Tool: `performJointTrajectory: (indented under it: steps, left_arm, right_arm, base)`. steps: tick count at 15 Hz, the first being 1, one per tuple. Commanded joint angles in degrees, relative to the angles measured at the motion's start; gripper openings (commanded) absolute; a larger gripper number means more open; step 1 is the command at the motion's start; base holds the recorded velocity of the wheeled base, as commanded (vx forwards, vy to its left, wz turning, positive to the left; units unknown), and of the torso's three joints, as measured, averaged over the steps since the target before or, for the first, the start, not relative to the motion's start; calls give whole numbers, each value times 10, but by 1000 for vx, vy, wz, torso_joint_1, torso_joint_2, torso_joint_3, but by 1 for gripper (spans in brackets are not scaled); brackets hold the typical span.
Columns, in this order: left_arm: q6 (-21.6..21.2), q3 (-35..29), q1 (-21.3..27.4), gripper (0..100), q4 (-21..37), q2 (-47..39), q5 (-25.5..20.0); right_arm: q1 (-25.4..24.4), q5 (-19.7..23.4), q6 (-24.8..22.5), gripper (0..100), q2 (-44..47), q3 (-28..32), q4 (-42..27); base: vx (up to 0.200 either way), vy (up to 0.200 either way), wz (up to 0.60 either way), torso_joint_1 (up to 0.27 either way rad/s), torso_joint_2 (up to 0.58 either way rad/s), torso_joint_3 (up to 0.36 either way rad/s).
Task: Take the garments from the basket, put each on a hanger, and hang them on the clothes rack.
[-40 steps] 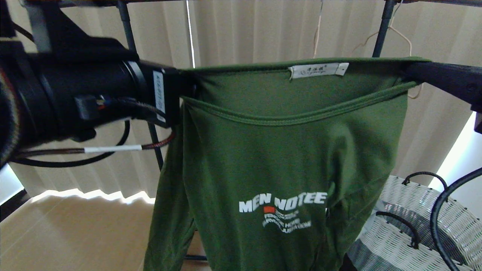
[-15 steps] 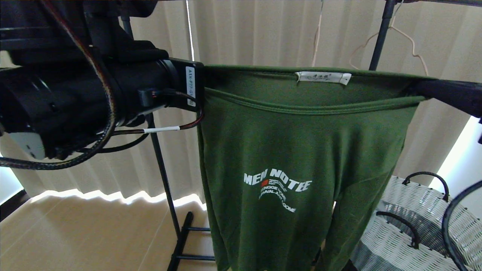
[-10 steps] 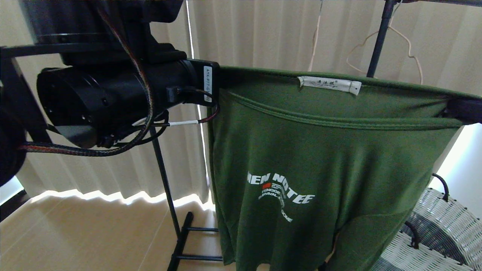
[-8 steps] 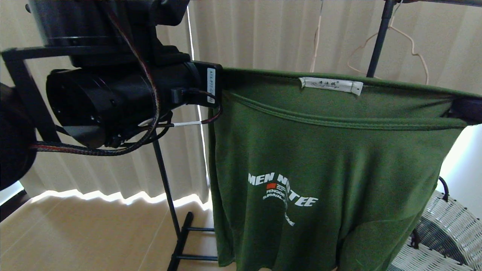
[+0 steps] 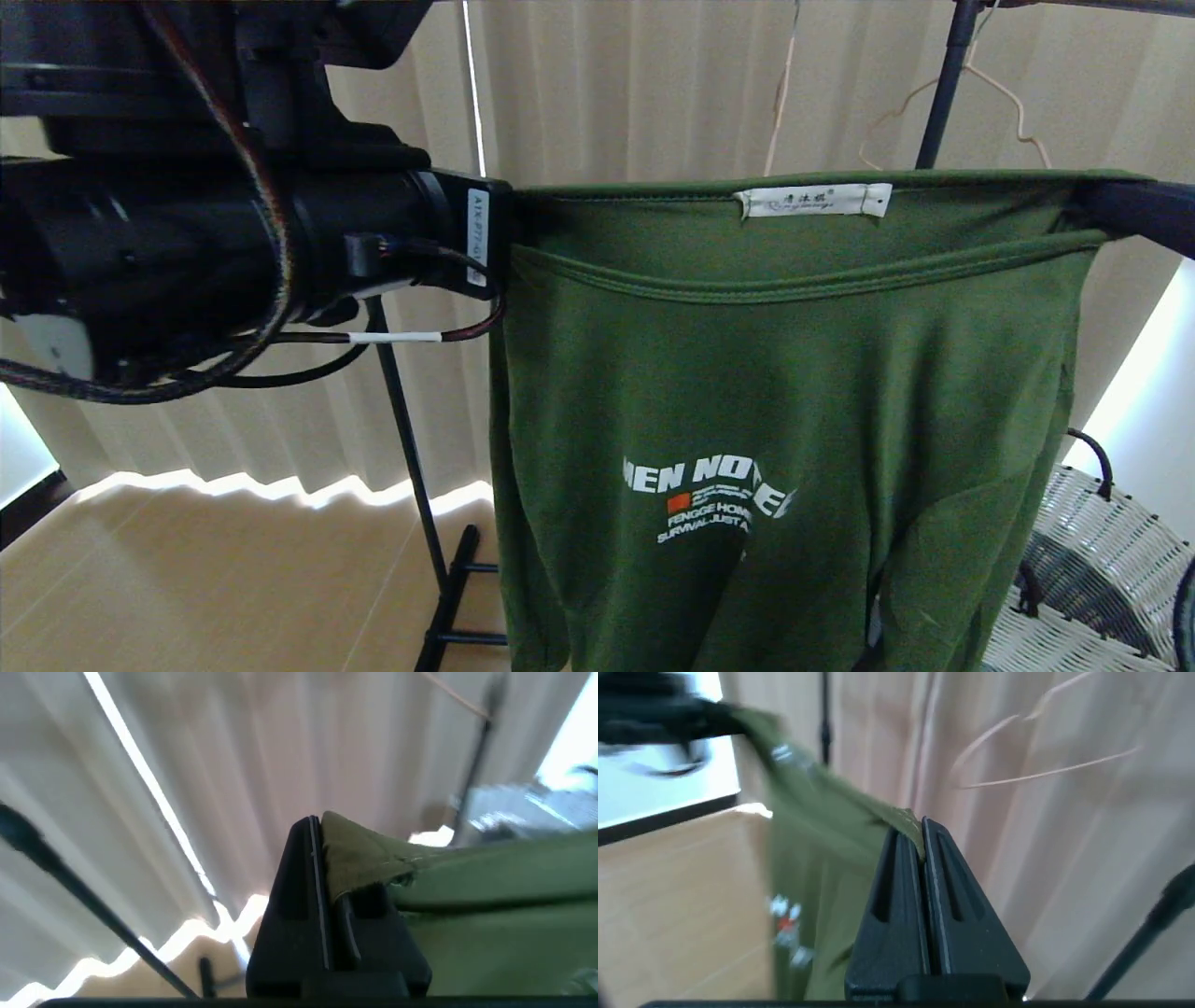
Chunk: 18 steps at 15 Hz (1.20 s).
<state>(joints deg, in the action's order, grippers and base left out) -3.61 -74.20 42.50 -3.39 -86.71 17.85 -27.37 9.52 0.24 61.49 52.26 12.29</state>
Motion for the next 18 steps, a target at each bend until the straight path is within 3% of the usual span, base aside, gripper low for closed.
performJointTrajectory:
  steps: [1, 3, 5, 14, 18]
  left_arm:
    - [2, 3, 0, 0, 51, 60, -59]
    - [1, 11, 0, 0, 86, 89, -113]
    - [-1, 29, 1, 0, 85, 104, -137]
    - [-5, 71, 14, 0, 51, 129, -138]
    - [-12, 101, 43, 0, 50, 160, -152]
  right_arm:
    - [20, 1, 2, 0, 49, -1, 41]
    - [20, 1, 5, 0, 73, -1, 86]
    - [21, 1, 5, 0, 91, -1, 127]
    - [20, 3, 18, 0, 144, 4, 215]
    - [20, 5, 31, 0, 169, 3, 252]
  base:
    - [0, 0, 0, 0, 0, 0]
    - [0, 0, 0, 0, 0, 0]
    - [0, 0, 0, 0, 0, 0]
    - [0, 0, 0, 0, 0, 0]
    - [0, 0, 0, 0, 0, 0]
